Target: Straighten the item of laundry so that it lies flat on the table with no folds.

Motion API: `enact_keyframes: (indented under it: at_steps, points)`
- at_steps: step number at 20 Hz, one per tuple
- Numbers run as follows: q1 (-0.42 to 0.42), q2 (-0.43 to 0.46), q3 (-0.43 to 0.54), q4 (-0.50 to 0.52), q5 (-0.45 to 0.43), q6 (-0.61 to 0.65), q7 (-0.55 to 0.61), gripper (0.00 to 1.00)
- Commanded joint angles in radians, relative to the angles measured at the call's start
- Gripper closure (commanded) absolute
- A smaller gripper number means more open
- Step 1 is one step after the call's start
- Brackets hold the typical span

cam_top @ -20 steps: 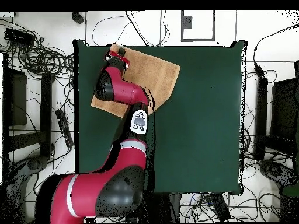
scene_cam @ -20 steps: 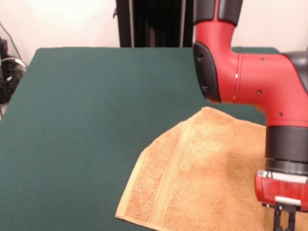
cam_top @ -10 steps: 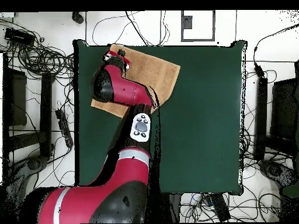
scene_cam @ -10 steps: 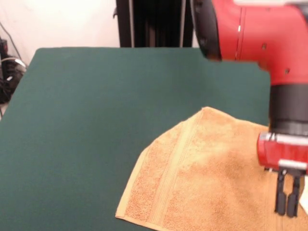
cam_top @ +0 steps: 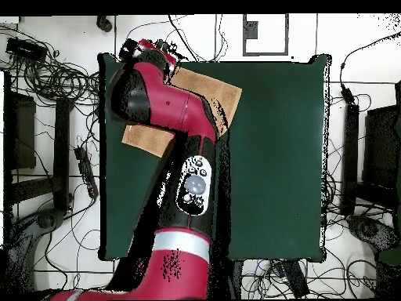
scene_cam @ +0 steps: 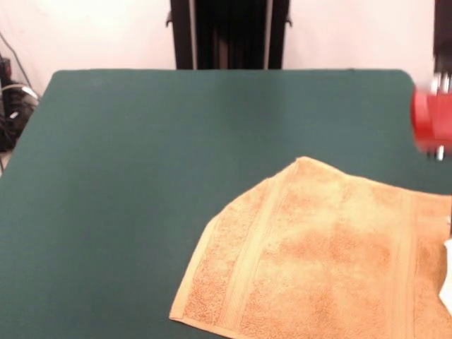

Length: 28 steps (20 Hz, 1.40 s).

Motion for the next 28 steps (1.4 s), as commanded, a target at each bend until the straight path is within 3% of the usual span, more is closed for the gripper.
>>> enact_keyframes:
  at_steps: [1, 4, 11, 28]
  points:
    - [-0.032, -0.275, 0.000, 0.302, -0.073, 0.404, 0.012, 1.00]
    - [-0.062, -0.336, 0.013, 0.362, -0.109, 0.468, -0.035, 1.00]
    - [-0.163, -0.405, 0.114, 0.464, -0.170, 0.458, -0.114, 1.00]
    - [-0.377, -0.364, 0.405, 0.626, -0.322, 0.231, -0.098, 1.00]
